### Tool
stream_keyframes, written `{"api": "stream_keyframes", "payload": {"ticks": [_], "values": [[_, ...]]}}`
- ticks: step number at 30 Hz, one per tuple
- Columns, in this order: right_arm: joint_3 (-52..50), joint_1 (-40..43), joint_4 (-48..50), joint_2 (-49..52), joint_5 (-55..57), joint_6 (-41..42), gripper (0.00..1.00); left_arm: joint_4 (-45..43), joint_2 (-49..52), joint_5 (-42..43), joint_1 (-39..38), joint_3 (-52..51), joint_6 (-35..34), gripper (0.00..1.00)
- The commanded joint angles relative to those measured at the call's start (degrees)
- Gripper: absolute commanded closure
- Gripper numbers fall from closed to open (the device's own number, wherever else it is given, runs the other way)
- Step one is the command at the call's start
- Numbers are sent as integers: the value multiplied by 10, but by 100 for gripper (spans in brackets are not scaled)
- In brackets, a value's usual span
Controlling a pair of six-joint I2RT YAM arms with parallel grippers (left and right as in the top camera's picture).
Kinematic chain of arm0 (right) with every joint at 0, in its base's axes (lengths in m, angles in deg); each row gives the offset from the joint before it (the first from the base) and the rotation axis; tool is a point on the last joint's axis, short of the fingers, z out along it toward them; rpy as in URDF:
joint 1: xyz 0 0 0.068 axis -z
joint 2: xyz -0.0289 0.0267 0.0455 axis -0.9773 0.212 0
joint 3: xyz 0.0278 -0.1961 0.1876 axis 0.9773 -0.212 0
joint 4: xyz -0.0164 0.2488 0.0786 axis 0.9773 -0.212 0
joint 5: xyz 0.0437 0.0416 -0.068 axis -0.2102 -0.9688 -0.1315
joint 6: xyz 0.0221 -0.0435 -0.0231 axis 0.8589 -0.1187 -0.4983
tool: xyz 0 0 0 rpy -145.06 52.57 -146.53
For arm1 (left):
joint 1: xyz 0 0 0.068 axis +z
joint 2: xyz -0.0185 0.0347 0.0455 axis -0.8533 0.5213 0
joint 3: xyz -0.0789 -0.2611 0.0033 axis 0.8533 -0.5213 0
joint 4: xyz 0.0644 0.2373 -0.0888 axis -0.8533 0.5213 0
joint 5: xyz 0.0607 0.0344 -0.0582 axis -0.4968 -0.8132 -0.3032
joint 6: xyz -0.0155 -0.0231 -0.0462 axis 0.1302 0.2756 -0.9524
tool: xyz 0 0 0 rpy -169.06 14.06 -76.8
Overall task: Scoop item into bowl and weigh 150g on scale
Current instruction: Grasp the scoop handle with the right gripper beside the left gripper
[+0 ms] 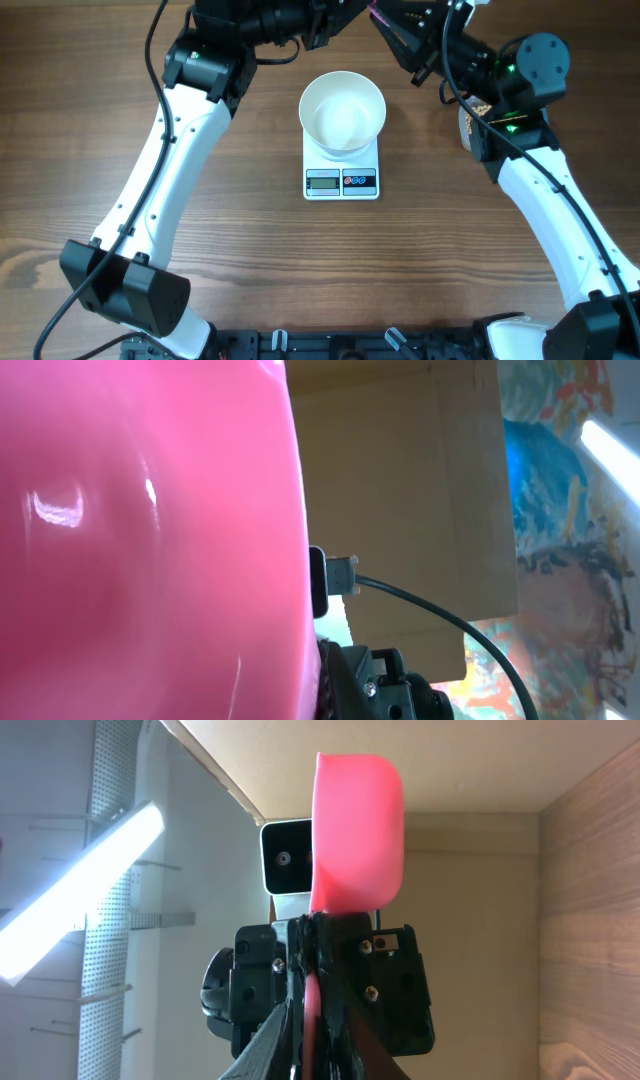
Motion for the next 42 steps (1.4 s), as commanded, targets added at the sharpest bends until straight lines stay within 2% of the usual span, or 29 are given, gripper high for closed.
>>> {"api": "stream_keyframes", "payload": {"ticks": [1, 27, 32, 35, 36, 38, 39, 40, 41, 42], "values": [[13, 1, 6, 6, -10, 2, 85, -2, 5, -8, -5, 5, 1, 96], [13, 1, 7, 6, -14, 4, 87, -2, 6, -8, -6, 5, 0, 96], [13, 1, 7, 6, -7, 1, 95, -2, 6, -7, -6, 5, 0, 96], [13, 1, 7, 6, -7, 0, 96, -2, 5, -7, -7, 5, 0, 95], [13, 1, 7, 6, -7, 0, 96, -2, 5, -7, -7, 5, 0, 94], [13, 1, 7, 6, -7, -1, 96, -2, 5, -7, -7, 5, 0, 80], [13, 1, 7, 6, -7, -3, 96, -2, 5, -7, -7, 5, 0, 66], [13, 1, 7, 6, -5, -10, 96, -2, 6, -7, -7, 5, 1, 45], [13, 1, 7, 6, -5, -15, 96, -2, 6, -7, -7, 5, 1, 33], [13, 1, 7, 6, -5, -17, 95, -2, 6, -7, -7, 5, 1, 27]]}}
